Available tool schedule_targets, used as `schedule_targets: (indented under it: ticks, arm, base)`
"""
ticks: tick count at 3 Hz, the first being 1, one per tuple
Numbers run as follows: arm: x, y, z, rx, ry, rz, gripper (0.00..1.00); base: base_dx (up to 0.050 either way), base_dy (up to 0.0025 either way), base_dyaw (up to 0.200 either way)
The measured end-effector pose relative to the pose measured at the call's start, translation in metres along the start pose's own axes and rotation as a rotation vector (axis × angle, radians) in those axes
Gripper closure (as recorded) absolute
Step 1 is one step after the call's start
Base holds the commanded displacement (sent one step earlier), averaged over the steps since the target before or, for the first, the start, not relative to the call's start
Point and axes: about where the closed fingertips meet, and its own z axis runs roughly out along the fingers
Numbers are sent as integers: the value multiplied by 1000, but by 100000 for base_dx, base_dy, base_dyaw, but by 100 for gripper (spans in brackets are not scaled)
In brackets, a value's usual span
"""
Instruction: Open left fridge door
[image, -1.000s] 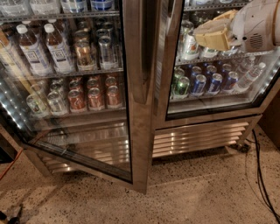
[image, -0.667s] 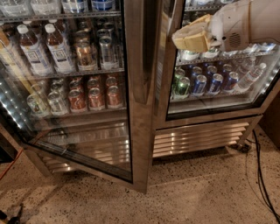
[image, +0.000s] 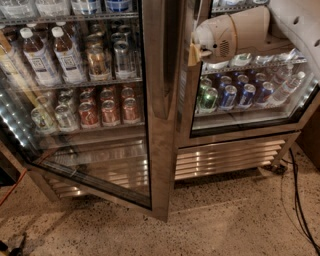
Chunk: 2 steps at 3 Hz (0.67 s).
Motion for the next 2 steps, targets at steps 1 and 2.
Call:
schedule_targets:
  ticks: [1, 2]
  arm:
    - [2, 2, 2, -15, -1, 2, 100]
    - [1, 2, 5, -53, 3, 4, 100]
  base:
    - [0, 0, 0]
    - [0, 0, 0]
